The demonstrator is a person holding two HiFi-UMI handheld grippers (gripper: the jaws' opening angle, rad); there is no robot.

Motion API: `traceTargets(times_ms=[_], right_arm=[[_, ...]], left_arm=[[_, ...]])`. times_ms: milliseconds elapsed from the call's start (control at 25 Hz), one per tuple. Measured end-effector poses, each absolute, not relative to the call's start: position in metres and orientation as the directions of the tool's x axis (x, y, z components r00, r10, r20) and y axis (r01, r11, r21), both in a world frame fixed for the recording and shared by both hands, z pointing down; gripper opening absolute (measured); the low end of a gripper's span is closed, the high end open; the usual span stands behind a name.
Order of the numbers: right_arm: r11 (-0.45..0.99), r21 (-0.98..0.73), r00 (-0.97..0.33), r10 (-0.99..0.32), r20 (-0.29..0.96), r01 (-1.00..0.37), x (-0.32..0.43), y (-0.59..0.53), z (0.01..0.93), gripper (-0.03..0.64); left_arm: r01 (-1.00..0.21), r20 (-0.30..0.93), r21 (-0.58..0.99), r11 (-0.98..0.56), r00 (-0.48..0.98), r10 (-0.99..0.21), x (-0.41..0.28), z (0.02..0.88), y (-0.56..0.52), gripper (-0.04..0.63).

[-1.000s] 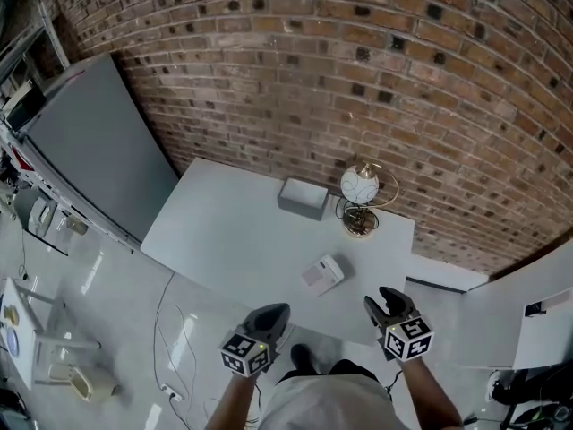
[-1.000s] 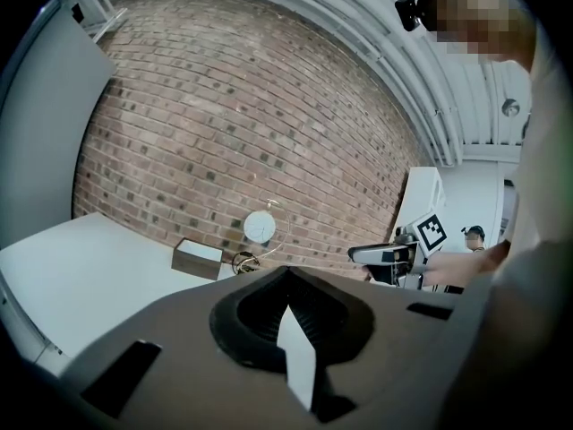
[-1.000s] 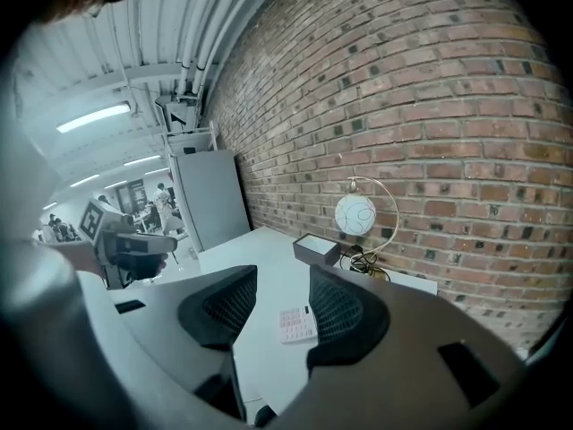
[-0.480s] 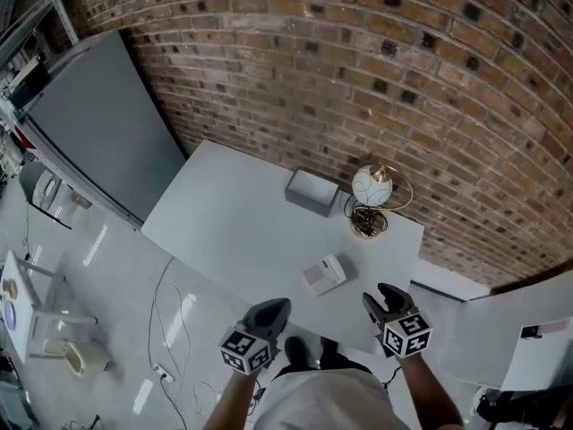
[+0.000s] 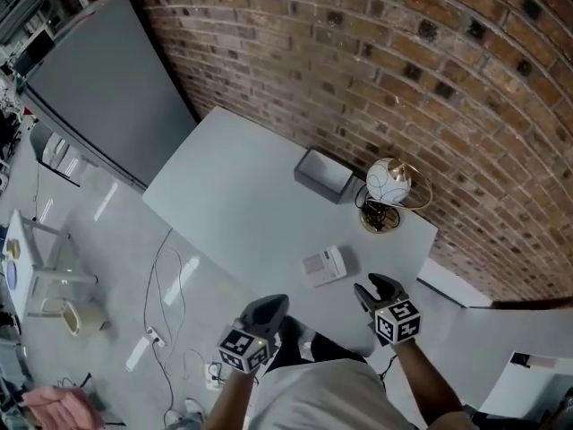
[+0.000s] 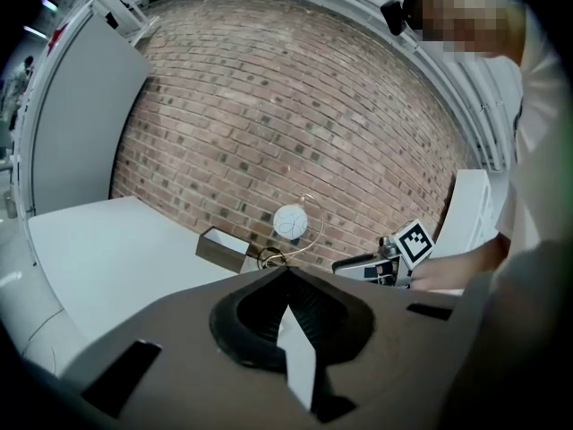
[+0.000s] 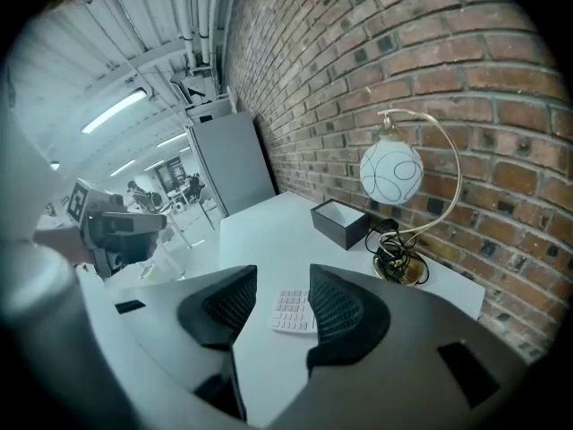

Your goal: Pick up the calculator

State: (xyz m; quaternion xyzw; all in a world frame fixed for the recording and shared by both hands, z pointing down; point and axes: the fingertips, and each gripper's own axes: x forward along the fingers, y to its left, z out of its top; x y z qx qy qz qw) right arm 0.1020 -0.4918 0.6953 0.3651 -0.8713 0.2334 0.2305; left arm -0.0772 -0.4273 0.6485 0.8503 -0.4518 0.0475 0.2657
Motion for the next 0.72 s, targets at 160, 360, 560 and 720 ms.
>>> traceTargets(times_ms=[160, 360, 560, 720], right_arm=[[0.643, -0.244, -0.635, -0.489, 0.598, -0.726, 0.103, -0.512, 0.731, 0.197], [0.674, -0.262, -0.642, -0.405, 0.651, -0.691, 0.098, -0.525, 0.779, 0.198], [0.670, -0.310, -0.644, -0.327, 0.692, -0.674, 0.097, -0.535, 0.825, 0.198], [0.671, -0.340, -0.639, -0.261, 0.723, -0.659, 0.092, -0.543, 0.857, 0.201]], left_arm=[[-0.808, 0.343, 0.394, -0.438, 0.572, -0.745, -0.075, 0.669, -0.438, 0.014], [-0.819, 0.373, 0.379, -0.431, 0.561, -0.739, -0.070, 0.688, -0.450, 0.014], [-0.821, 0.408, 0.389, -0.418, 0.560, -0.721, -0.062, 0.710, -0.458, 0.014], [-0.820, 0.427, 0.403, -0.407, 0.562, -0.708, -0.058, 0.730, -0.466, 0.014]])
